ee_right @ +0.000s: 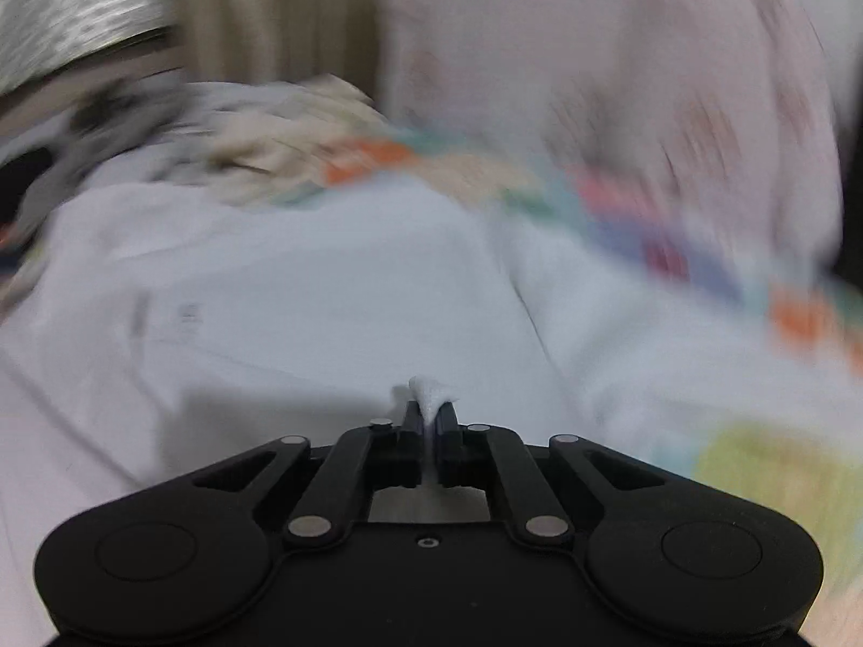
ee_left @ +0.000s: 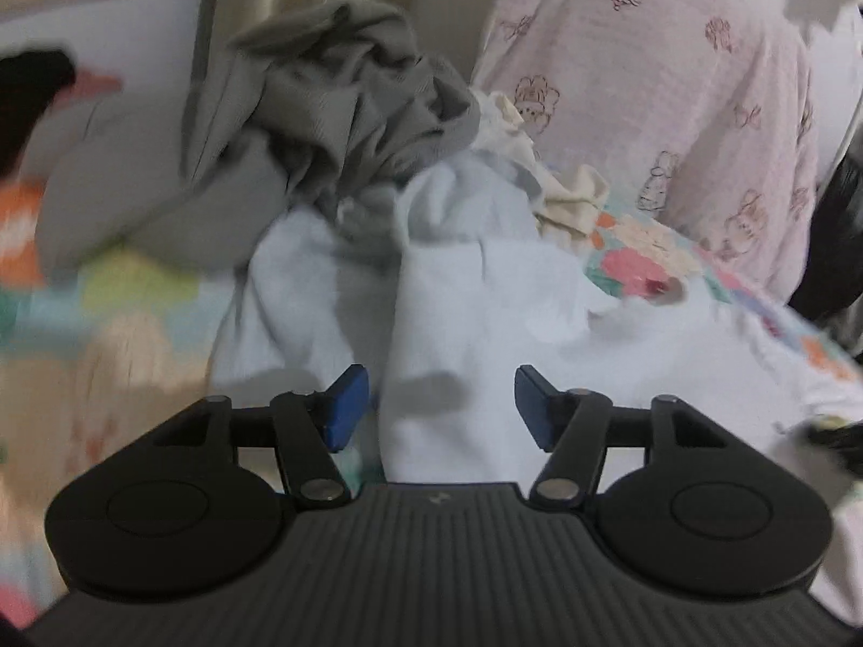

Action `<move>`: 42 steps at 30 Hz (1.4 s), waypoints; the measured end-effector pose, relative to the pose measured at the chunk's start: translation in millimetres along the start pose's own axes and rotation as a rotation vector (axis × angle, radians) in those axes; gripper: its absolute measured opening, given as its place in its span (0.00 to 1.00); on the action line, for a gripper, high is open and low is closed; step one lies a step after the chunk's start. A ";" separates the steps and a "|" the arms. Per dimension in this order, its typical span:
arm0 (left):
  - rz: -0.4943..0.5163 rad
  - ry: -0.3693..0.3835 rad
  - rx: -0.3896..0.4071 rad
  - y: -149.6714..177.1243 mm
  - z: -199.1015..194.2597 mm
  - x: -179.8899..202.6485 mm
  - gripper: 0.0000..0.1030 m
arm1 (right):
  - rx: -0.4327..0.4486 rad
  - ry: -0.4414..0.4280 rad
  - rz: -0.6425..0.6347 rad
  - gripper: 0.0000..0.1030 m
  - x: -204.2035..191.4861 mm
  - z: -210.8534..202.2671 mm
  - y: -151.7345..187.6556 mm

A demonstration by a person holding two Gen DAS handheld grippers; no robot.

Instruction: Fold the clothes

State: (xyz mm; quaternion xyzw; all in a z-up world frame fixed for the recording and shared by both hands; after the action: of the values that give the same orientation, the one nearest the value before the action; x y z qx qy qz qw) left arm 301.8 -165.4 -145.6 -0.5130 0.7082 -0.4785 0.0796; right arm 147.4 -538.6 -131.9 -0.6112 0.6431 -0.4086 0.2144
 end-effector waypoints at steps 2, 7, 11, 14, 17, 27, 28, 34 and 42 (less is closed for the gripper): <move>-0.033 0.058 -0.031 0.9 16.3 -6.6 0.44 | 0.059 0.021 -0.048 0.06 -5.7 -15.5 -18.3; 0.011 -0.010 -0.007 -0.1 14.5 -10.1 0.05 | 0.168 0.071 -0.003 0.06 11.2 -30.7 -68.4; -0.060 -0.016 0.102 -22.9 -6.6 -26.3 0.05 | 0.184 0.062 0.072 0.06 24.5 -14.0 -98.5; -0.131 -0.039 0.092 -19.6 -0.7 -47.3 0.13 | 0.108 0.025 0.134 0.06 23.4 30.4 -106.4; -0.204 -0.065 0.056 -8.1 4.9 -65.0 0.25 | -0.012 0.032 0.218 0.11 21.9 84.6 -100.0; -0.120 0.046 -0.055 -2.7 -6.2 -23.8 0.57 | -0.193 0.216 0.496 0.25 36.5 69.7 -38.7; -0.104 0.042 -0.094 4.9 -4.7 -19.6 0.63 | -0.198 0.149 0.537 0.25 35.7 64.2 -28.3; 0.021 -0.025 -0.259 40.8 -1.5 0.1 0.44 | -0.231 -0.172 0.853 0.40 24.5 67.5 14.6; -0.166 -0.019 -0.245 37.1 -3.6 -19.2 0.17 | -0.052 0.054 0.593 0.03 21.4 69.9 -19.5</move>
State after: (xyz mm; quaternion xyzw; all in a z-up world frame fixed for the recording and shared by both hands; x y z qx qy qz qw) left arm 284.3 -147.2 -179.1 -0.5800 0.7158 -0.3885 -0.0170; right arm 210.0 -576.0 -151.9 -0.3910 0.8092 -0.3277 0.2915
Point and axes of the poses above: each gripper's, at about its wrist camera, not at the fingertips, and z roughly the way its jaws point, x to its right, y to its underside, the point moved 4 cm from there along z, roughly the way its jaws point, and after that the axes turned 11 degrees about y, right-handed, at the moved point
